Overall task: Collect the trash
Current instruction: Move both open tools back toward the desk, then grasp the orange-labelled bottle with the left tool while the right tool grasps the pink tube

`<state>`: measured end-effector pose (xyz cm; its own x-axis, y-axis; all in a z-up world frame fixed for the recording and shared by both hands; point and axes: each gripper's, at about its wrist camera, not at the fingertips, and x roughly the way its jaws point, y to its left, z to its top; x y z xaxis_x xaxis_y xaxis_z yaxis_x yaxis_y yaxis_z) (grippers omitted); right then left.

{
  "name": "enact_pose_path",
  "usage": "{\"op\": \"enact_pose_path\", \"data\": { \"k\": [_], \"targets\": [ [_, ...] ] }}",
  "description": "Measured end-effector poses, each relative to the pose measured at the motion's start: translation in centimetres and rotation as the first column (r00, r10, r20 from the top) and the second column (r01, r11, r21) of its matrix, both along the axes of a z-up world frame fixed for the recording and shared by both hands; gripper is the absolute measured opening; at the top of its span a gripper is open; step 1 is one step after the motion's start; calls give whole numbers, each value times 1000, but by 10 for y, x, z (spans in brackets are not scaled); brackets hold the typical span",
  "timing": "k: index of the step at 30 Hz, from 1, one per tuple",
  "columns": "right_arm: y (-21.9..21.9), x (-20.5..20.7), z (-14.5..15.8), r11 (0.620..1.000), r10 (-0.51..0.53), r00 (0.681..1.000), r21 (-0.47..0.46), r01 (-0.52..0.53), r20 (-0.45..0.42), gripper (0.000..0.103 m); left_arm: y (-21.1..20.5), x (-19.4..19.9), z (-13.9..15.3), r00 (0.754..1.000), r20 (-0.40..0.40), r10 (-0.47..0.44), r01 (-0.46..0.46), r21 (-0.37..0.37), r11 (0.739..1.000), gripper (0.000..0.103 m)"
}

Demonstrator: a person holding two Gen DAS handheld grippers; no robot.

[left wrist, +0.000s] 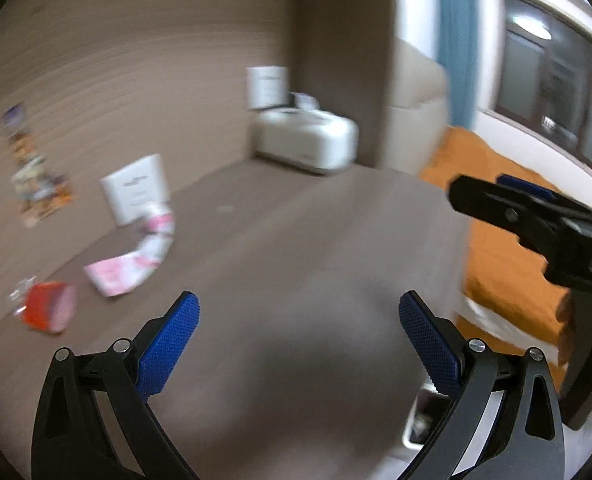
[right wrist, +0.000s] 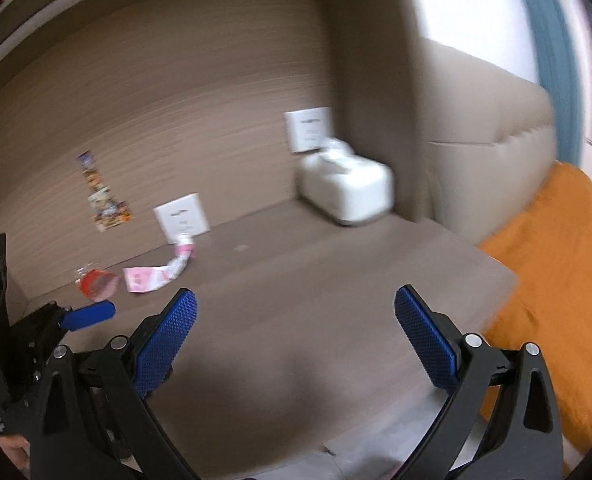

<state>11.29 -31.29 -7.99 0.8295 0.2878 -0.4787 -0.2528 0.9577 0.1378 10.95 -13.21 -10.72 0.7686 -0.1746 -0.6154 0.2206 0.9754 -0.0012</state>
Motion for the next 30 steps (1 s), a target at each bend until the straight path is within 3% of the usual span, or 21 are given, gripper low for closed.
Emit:
{"op": "enact_pose_path", "data": {
  "k": [8,13,16,30],
  "targets": [
    [104,56,-4,984,174,984,-42,-175,-23,99,98,21,3,966,-20,257,-258,-27,966,98],
    [153,88,-15,972,228,972,-49,-231,-51,99,145,41,-11,919,-58,390,-391,-10,920,98],
    [176,105,-23,966,246,967,-62,-250,-61,99,164,49,-20,891,-91,445,-446,0,895,98],
    [234,177,-69,973,180,961,-107,-206,-211,99,235,80,-42,817,-144,558,-559,33,828,98]
  ]
}}
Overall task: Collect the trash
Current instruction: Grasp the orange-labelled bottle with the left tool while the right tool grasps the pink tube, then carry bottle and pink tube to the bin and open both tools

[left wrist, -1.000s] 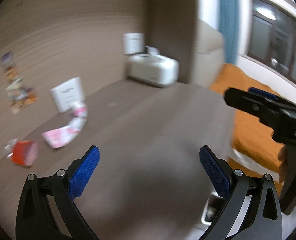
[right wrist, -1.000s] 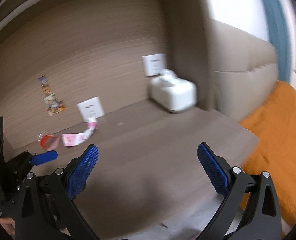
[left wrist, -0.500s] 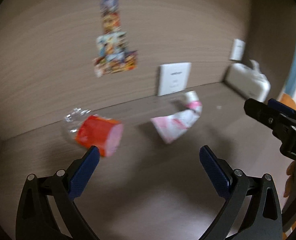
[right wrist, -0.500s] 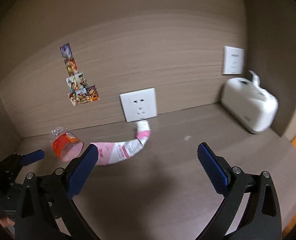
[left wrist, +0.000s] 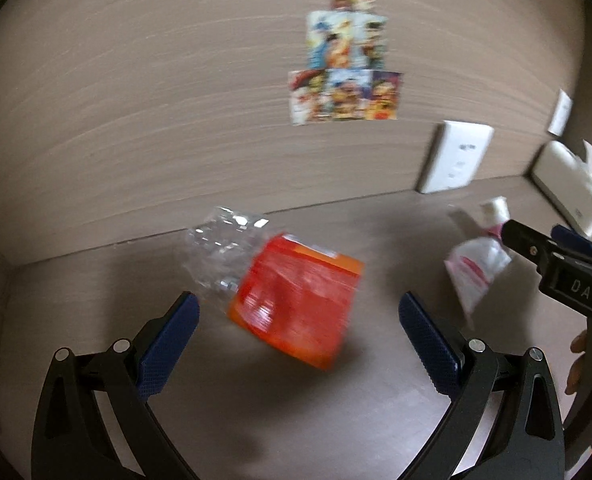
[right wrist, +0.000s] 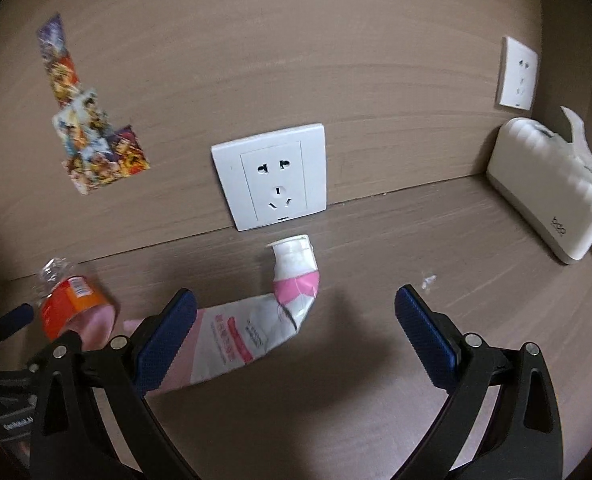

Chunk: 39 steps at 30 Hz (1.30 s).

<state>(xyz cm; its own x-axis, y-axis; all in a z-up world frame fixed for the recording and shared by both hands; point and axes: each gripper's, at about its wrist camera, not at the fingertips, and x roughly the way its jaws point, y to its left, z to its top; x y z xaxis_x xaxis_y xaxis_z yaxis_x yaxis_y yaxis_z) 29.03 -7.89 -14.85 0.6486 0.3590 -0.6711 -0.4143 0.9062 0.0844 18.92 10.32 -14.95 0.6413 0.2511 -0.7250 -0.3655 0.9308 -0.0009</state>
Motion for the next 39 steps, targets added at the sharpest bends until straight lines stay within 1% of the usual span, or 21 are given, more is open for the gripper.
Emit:
{"op": "enact_pose_path", "data": {
  "k": [8,10,12,13,14,15,17,18,19,20,21,22,24,27,28,29,30,35,36,38,39],
  "targets": [
    [22,22,-14,999,-22,998,-39,20,-54,99,26,10,-13,998,-48,42,-42,3,999,98],
    [26,28,-17,999,-24,998,-48,21,-60,99,31,11,-16,998,-54,45,-44,21,999,98],
    [30,31,-19,998,-25,997,-56,21,-68,99,36,12,-19,997,-59,51,-50,24,998,98],
    [32,32,-21,998,-28,997,-59,23,-72,96,39,12,-22,996,-65,53,-52,20,998,98],
    [33,32,-22,998,-24,997,-56,20,-79,89,43,12,-24,996,-71,50,-50,7,999,96],
    [35,33,-25,998,-21,996,-54,16,-89,85,47,12,-25,996,-73,49,-50,-11,999,90],
    [36,35,-28,999,-14,995,-53,9,-103,63,51,15,-25,996,-71,51,-51,-3,999,85],
    [37,35,-30,998,-14,994,-55,8,-109,59,52,16,-24,996,-70,47,-47,3,999,79],
    [37,41,-30,998,-12,994,-56,7,-104,48,55,18,-24,997,-68,41,-41,6,999,72],
    [38,41,-31,999,-5,994,-54,-1,-106,30,57,20,-24,997,-72,33,-33,3,999,67],
    [40,39,-29,998,1,995,-55,-7,-104,31,60,20,-23,998,-64,21,-20,3,1000,66],
    [41,39,-29,998,8,995,-55,-13,-104,31,59,22,-22,998,-61,6,-5,15,1000,64],
    [41,39,-29,999,18,994,-49,-23,-106,30,60,27,-21,998,-58,-22,24,32,999,46],
    [37,33,-22,1000,26,995,-14,-27,-101,30,63,26,-14,997,-22,-71,72,12,997,42],
    [34,30,-18,1000,27,996,-8,-28,-90,30,62,24,-12,996,-12,-88,89,19,996,37],
    [30,26,-14,1000,30,996,0,-30,-79,30,60,22,-9,994,-5,-107,107,27,994,22],
    [28,23,-9,999,34,997,11,-34,-69,30,57,20,-6,992,4,-128,128,27,991,20],
    [14,3,22,998,43,999,52,-42,-2,30,40,13,5,974,44,-222,220,39,975,19],
    [14,0,25,997,43,999,57,-43,6,30,36,11,5,971,49,-234,233,40,972,14],
    [8,-8,33,997,39,999,60,-41,26,30,28,6,8,963,65,-263,261,34,965,9],
    [5,-13,38,998,36,999,57,-38,40,30,26,13,13,957,79,-278,278,19,960,6]
  ]
}}
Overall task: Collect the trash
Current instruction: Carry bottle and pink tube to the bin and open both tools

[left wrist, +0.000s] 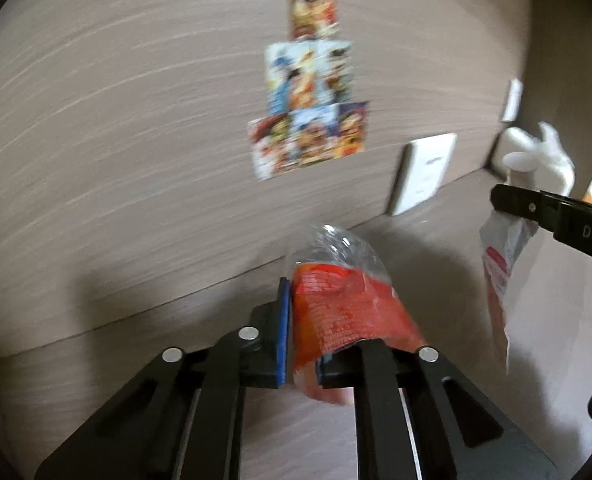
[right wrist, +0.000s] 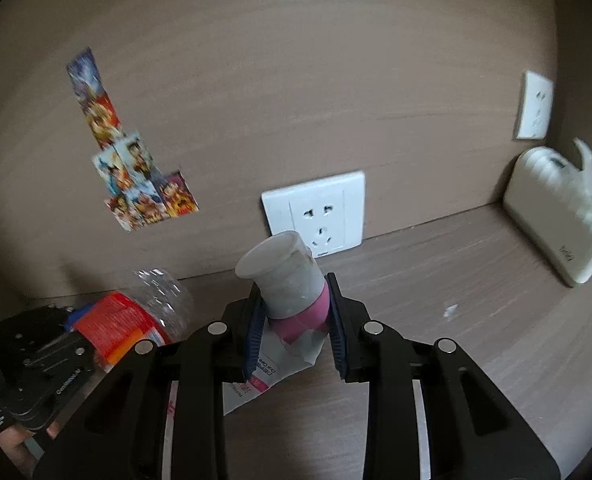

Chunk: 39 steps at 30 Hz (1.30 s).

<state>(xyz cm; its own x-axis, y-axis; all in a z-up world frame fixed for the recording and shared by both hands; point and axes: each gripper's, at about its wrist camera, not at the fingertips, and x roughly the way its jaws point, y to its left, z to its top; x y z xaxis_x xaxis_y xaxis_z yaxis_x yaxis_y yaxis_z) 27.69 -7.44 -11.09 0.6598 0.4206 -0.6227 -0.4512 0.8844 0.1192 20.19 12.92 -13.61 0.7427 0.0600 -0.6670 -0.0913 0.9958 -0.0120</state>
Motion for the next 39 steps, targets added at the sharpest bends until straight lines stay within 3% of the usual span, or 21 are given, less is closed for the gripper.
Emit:
{"op": "enact_pose_path", "data": {
  "k": [6,14,22,29,39],
  "targets": [
    [-10,-19,8,1000,-15,1000,-5,16,26,30,-8,6,6,999,19,-42,43,-24,999,3],
    [-49,-51,35,998,-62,995,23,60,82,30,-34,-16,49,986,103,-128,130,-13,991,3],
    [-107,-97,65,989,-145,979,23,143,146,30,-111,-33,81,939,169,-298,305,-18,952,3],
    [-191,-147,76,955,-293,941,13,295,168,30,-206,-49,83,860,164,-482,493,-29,870,3],
    [-312,-237,65,856,-511,849,-7,517,132,30,-346,-102,64,696,107,-710,716,-37,697,3]
  ]
}}
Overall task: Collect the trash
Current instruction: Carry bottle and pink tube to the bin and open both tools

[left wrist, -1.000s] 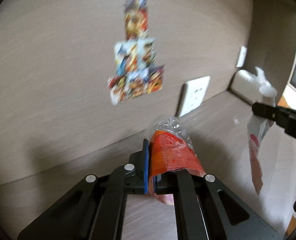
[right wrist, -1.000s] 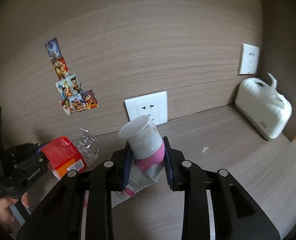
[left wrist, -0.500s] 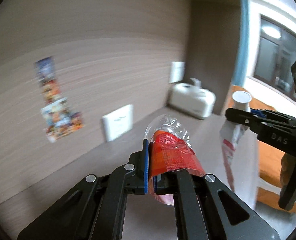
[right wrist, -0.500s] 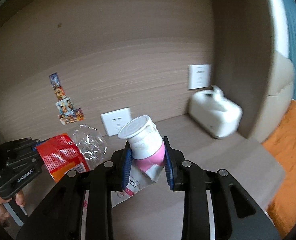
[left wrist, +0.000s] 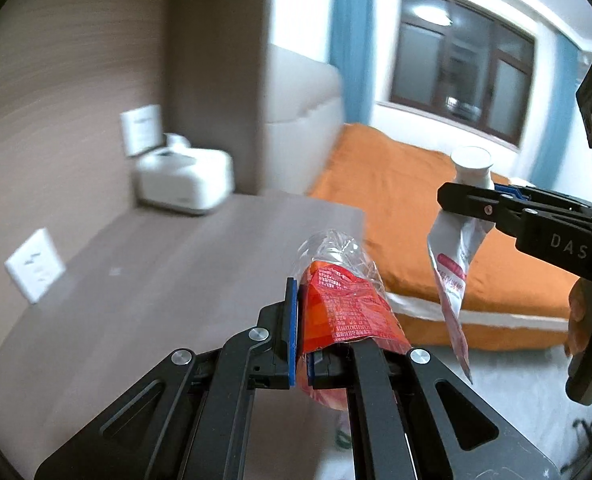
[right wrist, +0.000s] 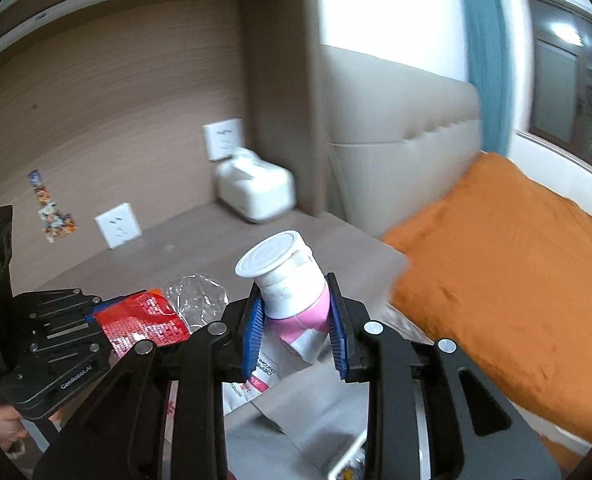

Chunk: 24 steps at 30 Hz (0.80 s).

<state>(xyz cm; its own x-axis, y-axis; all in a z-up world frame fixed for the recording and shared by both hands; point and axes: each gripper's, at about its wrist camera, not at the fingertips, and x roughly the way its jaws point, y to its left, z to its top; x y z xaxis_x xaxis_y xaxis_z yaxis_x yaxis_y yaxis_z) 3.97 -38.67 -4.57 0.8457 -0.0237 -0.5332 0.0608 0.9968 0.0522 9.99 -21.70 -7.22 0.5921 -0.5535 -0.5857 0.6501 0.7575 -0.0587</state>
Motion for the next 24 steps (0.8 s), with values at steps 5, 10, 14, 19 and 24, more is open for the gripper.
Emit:
{"op": "enact_pose_path", "data": {
  "k": [5,10,14,19,24],
  "targets": [
    [-47,-41,-12,995,-97,995,9,97,-24,30,-55,-27,-15,994,-30,-101,102,24,995,3],
    [-89,-72,-32,982,-187,981,24,188,-56,30,-103,-46,-38,977,-75,-199,204,58,977,3],
    [-118,-88,-62,966,-252,963,40,257,-96,30,-136,-57,-66,952,-120,-280,292,86,953,3],
    [-146,-94,-108,946,-307,940,61,318,-150,30,-173,-62,-111,917,-179,-356,381,129,916,3],
    [-168,-87,-168,932,-338,916,61,358,-216,30,-204,-64,-167,887,-228,-401,443,175,879,3]
  ]
}}
